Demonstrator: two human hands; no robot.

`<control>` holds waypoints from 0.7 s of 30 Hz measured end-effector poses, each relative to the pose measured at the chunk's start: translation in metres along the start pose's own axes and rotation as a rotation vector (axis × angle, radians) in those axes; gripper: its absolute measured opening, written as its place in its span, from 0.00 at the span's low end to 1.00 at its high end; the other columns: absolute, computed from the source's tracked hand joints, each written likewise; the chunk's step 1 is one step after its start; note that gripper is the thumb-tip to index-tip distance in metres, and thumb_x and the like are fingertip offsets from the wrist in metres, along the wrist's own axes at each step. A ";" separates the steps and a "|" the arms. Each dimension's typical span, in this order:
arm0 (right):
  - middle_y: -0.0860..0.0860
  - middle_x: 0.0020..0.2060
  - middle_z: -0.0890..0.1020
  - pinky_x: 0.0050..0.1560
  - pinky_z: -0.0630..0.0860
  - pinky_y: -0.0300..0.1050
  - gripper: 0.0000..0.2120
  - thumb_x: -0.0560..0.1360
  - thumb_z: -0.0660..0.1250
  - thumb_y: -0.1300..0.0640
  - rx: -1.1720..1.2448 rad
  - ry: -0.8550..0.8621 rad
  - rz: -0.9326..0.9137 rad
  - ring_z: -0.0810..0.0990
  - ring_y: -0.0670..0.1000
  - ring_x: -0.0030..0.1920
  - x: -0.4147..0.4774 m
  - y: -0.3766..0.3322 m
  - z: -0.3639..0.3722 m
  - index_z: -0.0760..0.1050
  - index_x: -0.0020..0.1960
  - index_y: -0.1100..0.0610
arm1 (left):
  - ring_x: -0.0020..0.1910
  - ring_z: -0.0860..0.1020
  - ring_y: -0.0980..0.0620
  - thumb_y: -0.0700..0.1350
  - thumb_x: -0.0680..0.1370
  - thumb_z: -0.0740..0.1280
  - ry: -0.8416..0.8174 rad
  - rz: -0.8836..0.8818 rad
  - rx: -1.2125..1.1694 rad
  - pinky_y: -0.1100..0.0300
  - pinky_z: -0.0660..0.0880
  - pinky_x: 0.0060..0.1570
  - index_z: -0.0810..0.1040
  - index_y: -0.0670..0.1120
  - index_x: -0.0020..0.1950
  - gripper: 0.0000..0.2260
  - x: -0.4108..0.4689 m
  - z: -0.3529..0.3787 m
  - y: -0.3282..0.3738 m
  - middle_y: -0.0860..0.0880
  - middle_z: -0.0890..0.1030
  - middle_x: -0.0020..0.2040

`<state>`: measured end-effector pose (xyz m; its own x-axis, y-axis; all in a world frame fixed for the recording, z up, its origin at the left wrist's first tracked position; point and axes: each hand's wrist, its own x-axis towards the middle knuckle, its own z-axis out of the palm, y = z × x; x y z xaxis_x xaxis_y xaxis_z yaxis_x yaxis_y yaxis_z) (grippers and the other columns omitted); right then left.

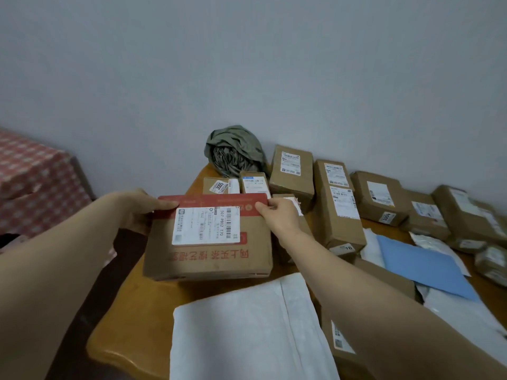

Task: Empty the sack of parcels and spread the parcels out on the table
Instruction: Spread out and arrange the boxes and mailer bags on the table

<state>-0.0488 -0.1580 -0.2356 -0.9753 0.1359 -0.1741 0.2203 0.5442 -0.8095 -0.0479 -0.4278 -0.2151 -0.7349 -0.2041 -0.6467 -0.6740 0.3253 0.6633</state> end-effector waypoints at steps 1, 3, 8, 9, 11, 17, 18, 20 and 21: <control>0.52 0.49 0.84 0.55 0.78 0.56 0.11 0.76 0.65 0.49 -0.016 -0.019 0.012 0.82 0.54 0.51 -0.001 0.000 0.006 0.80 0.52 0.54 | 0.51 0.81 0.37 0.49 0.66 0.78 0.017 -0.008 0.020 0.39 0.78 0.53 0.72 0.37 0.60 0.29 0.004 -0.004 -0.003 0.38 0.82 0.52; 0.53 0.50 0.83 0.56 0.78 0.56 0.11 0.77 0.64 0.51 -0.027 -0.058 0.039 0.81 0.55 0.52 -0.003 0.003 0.020 0.80 0.53 0.55 | 0.50 0.81 0.36 0.50 0.64 0.79 0.051 -0.022 0.074 0.40 0.78 0.52 0.72 0.36 0.60 0.32 0.013 -0.010 -0.010 0.37 0.82 0.52; 0.55 0.53 0.82 0.58 0.77 0.56 0.13 0.79 0.60 0.54 -0.056 -0.102 0.145 0.80 0.57 0.55 -0.007 0.021 0.041 0.77 0.57 0.59 | 0.51 0.80 0.37 0.45 0.67 0.78 0.091 -0.053 0.102 0.41 0.78 0.53 0.71 0.35 0.59 0.27 0.030 -0.004 -0.025 0.36 0.80 0.54; 0.56 0.54 0.81 0.59 0.76 0.56 0.13 0.80 0.59 0.56 -0.043 -0.102 0.160 0.79 0.56 0.56 -0.005 0.024 0.044 0.77 0.58 0.60 | 0.52 0.79 0.37 0.44 0.68 0.78 0.094 -0.043 0.099 0.41 0.77 0.55 0.72 0.35 0.59 0.26 0.033 -0.001 -0.026 0.36 0.80 0.55; 0.54 0.57 0.80 0.59 0.76 0.53 0.13 0.80 0.57 0.58 0.034 -0.107 0.190 0.78 0.55 0.57 -0.004 0.026 0.047 0.74 0.62 0.59 | 0.53 0.79 0.38 0.43 0.69 0.77 0.075 0.001 0.089 0.43 0.76 0.57 0.75 0.35 0.57 0.22 0.040 0.006 -0.024 0.36 0.80 0.55; 0.52 0.63 0.75 0.62 0.72 0.47 0.20 0.77 0.64 0.59 -0.122 -0.132 0.119 0.73 0.54 0.64 -0.011 0.039 0.030 0.68 0.68 0.58 | 0.66 0.69 0.38 0.51 0.66 0.78 -0.036 0.071 0.390 0.44 0.71 0.63 0.67 0.50 0.68 0.34 0.039 0.049 -0.005 0.42 0.70 0.67; 0.54 0.63 0.75 0.61 0.73 0.48 0.20 0.76 0.64 0.61 -0.252 -0.121 0.111 0.74 0.55 0.63 -0.013 0.043 0.022 0.68 0.68 0.58 | 0.72 0.62 0.37 0.54 0.65 0.78 0.010 0.109 0.504 0.40 0.65 0.68 0.60 0.51 0.74 0.43 0.041 0.055 -0.006 0.40 0.62 0.74; 0.56 0.58 0.77 0.57 0.77 0.49 0.17 0.74 0.66 0.61 -0.462 -0.163 0.159 0.77 0.56 0.57 -0.020 0.055 0.004 0.70 0.62 0.58 | 0.76 0.43 0.37 0.65 0.59 0.76 0.049 0.203 0.777 0.35 0.49 0.72 0.43 0.55 0.78 0.58 0.039 0.069 -0.005 0.39 0.41 0.78; 0.57 0.57 0.77 0.56 0.77 0.50 0.18 0.73 0.68 0.60 -0.530 -0.223 0.220 0.77 0.56 0.56 -0.026 0.060 -0.003 0.70 0.61 0.58 | 0.76 0.38 0.37 0.69 0.56 0.75 0.002 0.244 0.887 0.35 0.44 0.72 0.38 0.56 0.77 0.62 0.036 0.076 -0.003 0.40 0.36 0.77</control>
<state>-0.0099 -0.1265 -0.2785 -0.8732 0.1468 -0.4647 0.3390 0.8681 -0.3627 -0.0667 -0.3658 -0.2693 -0.8496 -0.0379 -0.5260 -0.1963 0.9485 0.2486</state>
